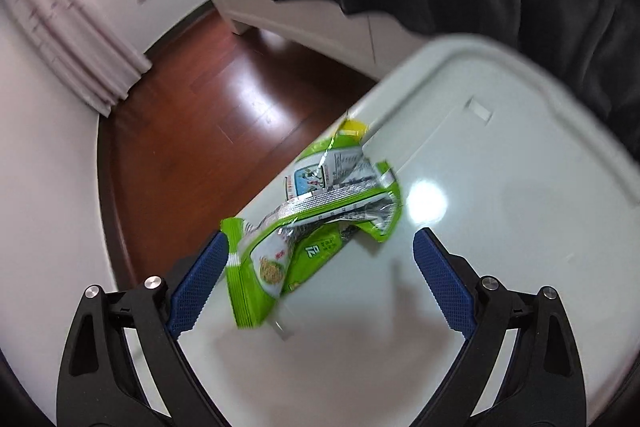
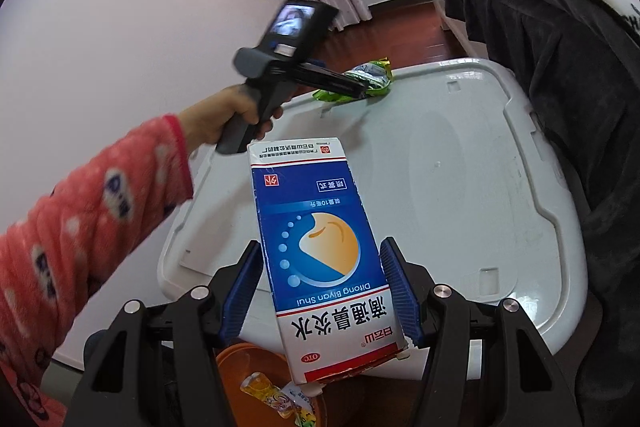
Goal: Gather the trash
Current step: 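Grasp the green snack bag with the left tool while the right tool holds the carton, then carry the snack bag and carton over the orange bucket with both tools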
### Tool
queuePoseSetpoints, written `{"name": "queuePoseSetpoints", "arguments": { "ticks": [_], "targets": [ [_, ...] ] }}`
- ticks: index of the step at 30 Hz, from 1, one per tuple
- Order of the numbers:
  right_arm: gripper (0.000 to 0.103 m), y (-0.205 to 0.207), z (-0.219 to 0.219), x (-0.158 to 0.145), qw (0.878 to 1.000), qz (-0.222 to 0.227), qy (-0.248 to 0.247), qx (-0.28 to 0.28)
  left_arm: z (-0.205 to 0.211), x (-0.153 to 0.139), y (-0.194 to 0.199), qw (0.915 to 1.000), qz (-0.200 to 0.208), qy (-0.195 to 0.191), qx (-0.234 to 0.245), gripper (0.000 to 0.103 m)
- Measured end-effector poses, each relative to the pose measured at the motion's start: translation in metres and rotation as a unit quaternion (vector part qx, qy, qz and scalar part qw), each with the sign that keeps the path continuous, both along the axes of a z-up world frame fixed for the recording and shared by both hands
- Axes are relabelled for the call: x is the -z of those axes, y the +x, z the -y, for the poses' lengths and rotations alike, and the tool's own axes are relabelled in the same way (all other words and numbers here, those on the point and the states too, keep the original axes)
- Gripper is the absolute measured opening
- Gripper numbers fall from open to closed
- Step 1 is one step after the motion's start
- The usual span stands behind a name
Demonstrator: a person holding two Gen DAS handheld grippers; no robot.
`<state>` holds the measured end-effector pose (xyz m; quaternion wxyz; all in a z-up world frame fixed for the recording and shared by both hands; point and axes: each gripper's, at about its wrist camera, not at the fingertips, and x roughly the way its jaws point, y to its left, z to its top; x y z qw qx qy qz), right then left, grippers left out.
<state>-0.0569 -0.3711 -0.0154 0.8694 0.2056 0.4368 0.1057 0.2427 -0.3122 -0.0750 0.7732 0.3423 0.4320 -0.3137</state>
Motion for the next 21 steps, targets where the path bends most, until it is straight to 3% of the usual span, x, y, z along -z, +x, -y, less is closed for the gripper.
{"name": "queuePoseSetpoints", "arguments": {
  "ticks": [1,3,6,7,8,11,15,21],
  "targets": [
    [0.060,0.001,0.000,0.001,1.000,-0.002,0.002,0.001,0.002,0.006,0.004,0.9999,-0.010,0.009,0.000,0.078],
    [0.060,0.002,0.001,0.002,1.000,-0.003,0.011,0.000,0.004,0.015,0.009,0.9996,-0.018,0.023,-0.006,0.075],
    [0.060,0.004,-0.002,0.004,1.000,-0.006,0.011,-0.006,0.000,0.012,0.006,0.9996,-0.027,0.000,-0.009,0.060],
    [0.060,0.006,-0.002,0.005,1.000,-0.008,0.011,-0.008,-0.002,0.011,0.004,0.9997,-0.021,-0.001,-0.013,0.034],
    [0.060,0.007,-0.003,0.005,1.000,-0.008,0.010,-0.008,-0.006,0.010,0.004,0.9997,-0.008,0.002,-0.024,0.014],
    [0.060,0.007,-0.003,0.003,1.000,-0.005,0.006,-0.004,-0.023,0.000,0.009,0.9957,-0.041,-0.047,-0.068,0.014],
    [0.060,0.003,-0.004,-0.001,1.000,0.004,0.000,0.000,-0.034,-0.005,-0.010,0.9958,-0.047,-0.047,-0.063,0.013],
    [0.060,-0.005,-0.001,-0.007,0.999,0.015,-0.022,0.017,-0.078,-0.043,-0.070,0.9912,-0.060,-0.096,-0.068,0.013]
  ]
}}
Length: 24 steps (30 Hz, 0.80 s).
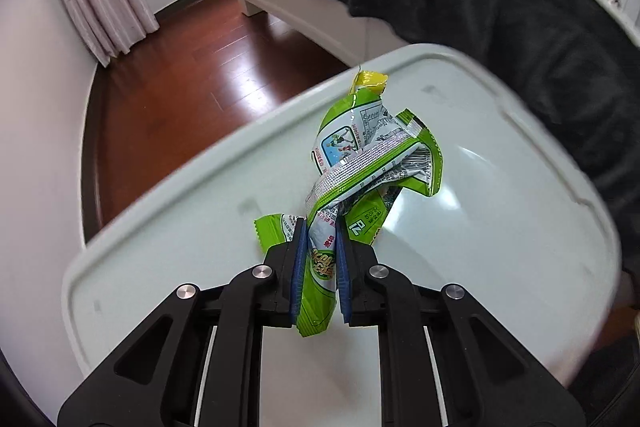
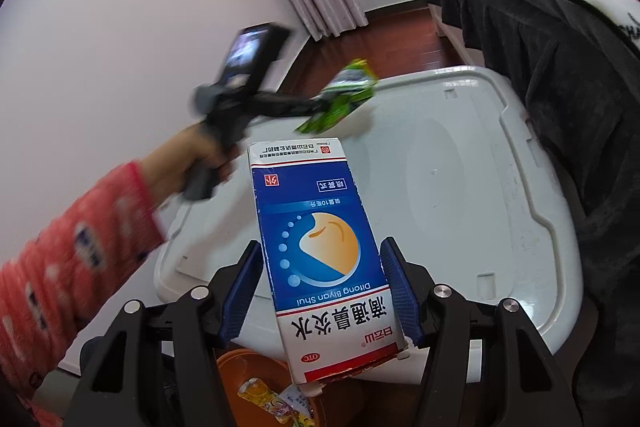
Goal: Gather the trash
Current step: 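Carry the snack bag and carton over the orange bucket with both tools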
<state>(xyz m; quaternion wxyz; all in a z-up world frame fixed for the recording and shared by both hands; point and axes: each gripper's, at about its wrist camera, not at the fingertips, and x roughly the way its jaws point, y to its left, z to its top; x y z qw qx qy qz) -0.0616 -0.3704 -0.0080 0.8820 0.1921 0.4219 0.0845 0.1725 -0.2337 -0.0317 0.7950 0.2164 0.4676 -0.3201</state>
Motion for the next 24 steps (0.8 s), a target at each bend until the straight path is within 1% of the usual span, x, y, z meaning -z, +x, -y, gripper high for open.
{"name": "queuePoseSetpoints", "arguments": {
  "ticks": [2,4,7,8,9,11,14,15,17,19,22,24],
  "targets": [
    [0.060,-0.004,0.000,-0.003,1.000,0.005,-0.013,0.004,-0.027,-0.020,-0.029,0.9996,-0.004,-0.023,-0.014,0.013],
    [0.060,-0.009,-0.003,-0.007,1.000,0.011,-0.020,0.003,-0.051,-0.038,-0.061,0.9990,0.007,-0.036,-0.025,0.013],
    [0.060,-0.018,-0.015,-0.017,0.999,0.024,-0.024,-0.010,-0.083,-0.055,-0.106,0.9979,0.018,-0.032,-0.054,0.013],
    [0.060,-0.023,-0.022,-0.022,0.999,0.030,-0.019,-0.019,-0.097,-0.062,-0.130,0.9975,0.013,-0.038,-0.059,0.013],
    [0.060,-0.025,-0.026,-0.025,0.999,0.035,-0.015,-0.027,-0.104,-0.067,-0.144,0.9971,0.014,-0.039,-0.064,0.013],
    [0.060,-0.034,-0.043,-0.035,0.997,0.046,-0.027,-0.049,-0.123,-0.077,-0.183,0.9960,0.020,-0.038,-0.078,0.013],
    [0.060,-0.048,-0.069,-0.049,0.994,0.057,-0.044,-0.085,-0.144,-0.085,-0.225,0.9941,0.013,-0.044,-0.098,0.014],
    [0.060,-0.055,-0.079,-0.053,0.992,0.057,-0.050,-0.100,-0.152,-0.086,-0.239,0.9936,0.014,-0.037,-0.106,0.014],
    [0.060,-0.063,-0.091,-0.055,0.990,0.050,-0.055,-0.124,-0.163,-0.085,-0.260,0.9925,0.005,-0.037,-0.117,0.014],
    [0.060,-0.075,-0.106,-0.054,0.986,0.034,-0.068,-0.147,-0.175,-0.077,-0.280,0.9908,-0.010,-0.034,-0.130,0.014],
    [0.060,-0.091,-0.123,-0.042,0.981,0.002,-0.086,-0.175,-0.190,-0.054,-0.312,0.9887,-0.040,-0.028,-0.141,0.014],
    [0.060,-0.100,-0.135,-0.029,0.977,-0.026,-0.091,-0.189,-0.195,-0.031,-0.330,0.9869,-0.072,-0.022,-0.143,0.014]
  ]
}}
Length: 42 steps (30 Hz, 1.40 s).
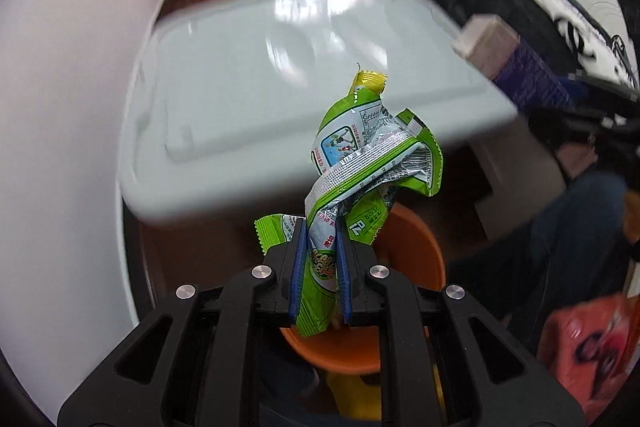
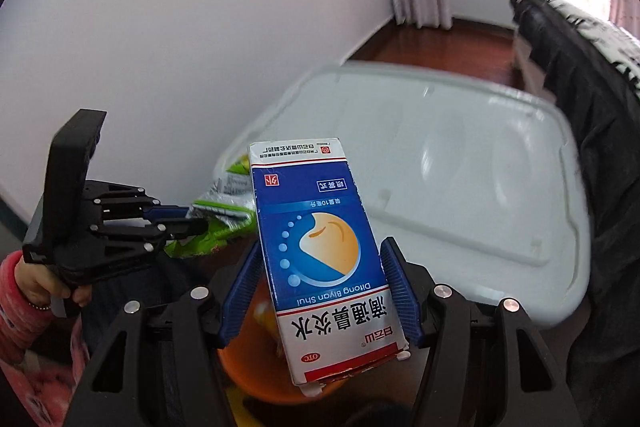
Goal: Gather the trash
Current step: 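Carry the snack bag and carton over the orange bucket with both tools, then open both tools to drop the snack bag and carton into the bucket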
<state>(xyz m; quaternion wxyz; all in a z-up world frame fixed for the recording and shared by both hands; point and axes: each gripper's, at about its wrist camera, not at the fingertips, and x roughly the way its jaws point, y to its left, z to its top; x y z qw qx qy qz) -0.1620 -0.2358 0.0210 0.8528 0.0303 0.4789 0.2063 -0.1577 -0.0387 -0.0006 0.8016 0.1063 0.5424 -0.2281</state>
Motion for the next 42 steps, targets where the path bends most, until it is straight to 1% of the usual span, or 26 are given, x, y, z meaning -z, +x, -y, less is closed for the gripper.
{"name": "queuePoseSetpoints", "arguments": {
  "ticks": [1,2,4,7,8,10,13,15,17,20,25,26,27,28,29,30,31,32,36,38,39,41,42],
  "targets": [
    [0.060,-0.003,-0.004,0.005,1.000,-0.009,-0.003,-0.004,-0.001,0.011,-0.007,0.9999,-0.017,0.000,0.001,0.014],
    [0.060,-0.008,-0.008,0.014,1.000,-0.027,-0.003,-0.008,-0.002,0.028,-0.014,0.9992,-0.040,0.005,-0.001,0.014],
    [0.060,-0.012,-0.016,0.029,0.998,-0.057,-0.001,-0.013,-0.004,0.052,-0.024,0.9973,-0.072,0.010,-0.005,0.014],
    [0.060,-0.016,-0.026,0.056,0.994,-0.104,-0.007,-0.019,-0.002,0.080,-0.033,0.9938,-0.108,0.026,-0.004,0.014],
    [0.060,-0.017,-0.028,0.062,0.993,-0.113,-0.007,-0.020,-0.001,0.086,-0.035,0.9932,-0.113,0.030,-0.001,0.014],
    [0.060,-0.016,-0.031,0.075,0.991,-0.130,-0.018,-0.020,0.000,0.093,-0.036,0.9928,-0.111,0.043,0.000,0.014],
    [0.060,-0.009,-0.029,0.091,0.988,-0.155,-0.018,-0.012,0.003,0.108,-0.033,0.9899,-0.136,0.039,-0.010,0.014],
    [0.060,-0.008,-0.029,0.102,0.985,-0.172,-0.017,-0.008,0.003,0.120,-0.035,0.9878,-0.147,0.049,-0.015,0.014],
    [0.060,-0.011,-0.034,0.110,0.983,-0.182,-0.017,-0.006,0.005,0.129,-0.034,0.9852,-0.164,0.048,-0.019,0.014],
    [0.060,-0.007,-0.036,0.124,0.980,-0.200,-0.009,0.003,0.005,0.136,-0.027,0.9821,-0.181,0.043,-0.030,0.015],
    [0.062,-0.002,-0.034,0.140,0.974,-0.224,0.013,0.018,0.008,0.141,-0.020,0.9809,-0.185,0.049,-0.035,0.017],
    [0.063,-0.004,-0.034,0.142,0.974,-0.225,0.013,0.022,0.007,0.142,-0.021,0.9809,-0.185,0.050,-0.036,0.018],
    [0.066,-0.003,-0.032,0.141,0.974,-0.226,0.015,0.028,0.006,0.143,-0.021,0.9806,-0.185,0.051,-0.039,0.019],
    [0.075,-0.002,-0.031,0.141,0.973,-0.226,0.015,0.034,0.006,0.142,-0.020,0.9803,-0.186,0.052,-0.043,0.026],
    [0.081,-0.001,-0.030,0.140,0.973,-0.225,0.017,0.040,0.006,0.142,-0.020,0.9799,-0.187,0.052,-0.044,0.031],
    [0.082,-0.001,-0.027,0.136,0.974,-0.219,0.023,0.049,0.007,0.142,-0.020,0.9797,-0.188,0.054,-0.045,0.047],
    [0.082,-0.002,-0.025,0.133,0.975,-0.214,0.024,0.055,0.007,0.141,-0.021,0.9801,-0.184,0.058,-0.046,0.066],
    [0.084,-0.002,-0.022,0.127,0.977,-0.204,0.021,0.063,0.009,0.137,-0.021,0.9817,-0.172,0.066,-0.049,0.072],
    [0.086,-0.007,-0.007,0.100,0.983,-0.158,0.015,0.096,0.011,0.125,-0.020,0.9849,-0.151,0.063,-0.056,0.079],
    [0.088,-0.007,-0.003,0.088,0.984,-0.138,0.013,0.113,0.010,0.116,-0.021,0.9871,-0.134,0.057,-0.067,0.080],
    [0.088,-0.010,0.000,0.076,0.986,-0.115,0.011,0.122,0.007,0.111,-0.018,0.9882,-0.125,0.052,-0.073,0.080],
    [0.090,-0.014,0.003,0.060,0.988,-0.085,0.001,0.132,0.006,0.097,-0.014,0.9904,-0.104,0.043,-0.081,0.080],
    [0.091,-0.017,0.004,0.048,0.988,-0.061,-0.006,0.141,0.005,0.089,-0.010,0.9916,-0.090,0.039,-0.085,0.080]
  ]
}}
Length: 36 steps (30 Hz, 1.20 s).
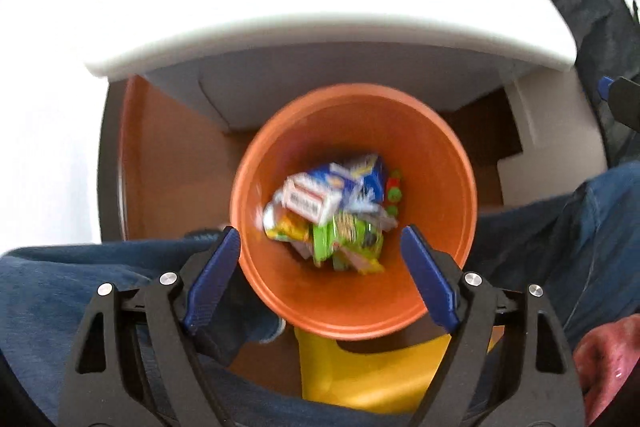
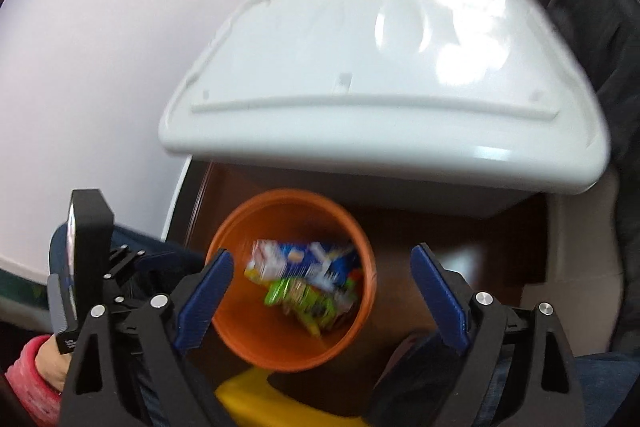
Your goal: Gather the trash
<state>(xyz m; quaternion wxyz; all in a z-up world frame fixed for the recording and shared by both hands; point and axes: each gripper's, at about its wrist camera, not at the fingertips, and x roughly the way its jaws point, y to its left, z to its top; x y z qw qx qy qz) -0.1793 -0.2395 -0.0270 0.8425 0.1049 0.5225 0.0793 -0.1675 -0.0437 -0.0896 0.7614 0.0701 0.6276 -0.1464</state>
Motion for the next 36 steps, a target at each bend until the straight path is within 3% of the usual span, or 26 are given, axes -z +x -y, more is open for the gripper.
{"name": "queuePoseSetpoints", "arguments": {
  "ticks": [5,9,18,28,36],
  "targets": [
    [0.097,-0.011,0.001,-0.042,0.996,0.077,-0.024,0.025,-0.007,-0.045,0.012,0.9970,0.071,-0.003,-0.031,0.080],
    [0.097,-0.016,0.006,-0.072,0.990,0.125,-0.042,0.044,-0.019,-0.086,0.019,0.9890,0.133,-0.017,-0.061,0.080],
    [0.097,-0.007,0.017,-0.106,0.981,0.173,-0.044,0.074,-0.020,-0.150,0.026,0.9667,0.236,-0.034,-0.093,0.080],
    [0.097,-0.008,0.018,-0.120,0.974,0.198,-0.059,0.089,-0.004,-0.189,0.027,0.9482,0.299,-0.043,-0.097,0.083],
    [0.097,-0.010,0.017,-0.123,0.973,0.204,-0.061,0.089,0.001,-0.199,0.029,0.9437,0.312,-0.046,-0.100,0.085]
  ]
}}
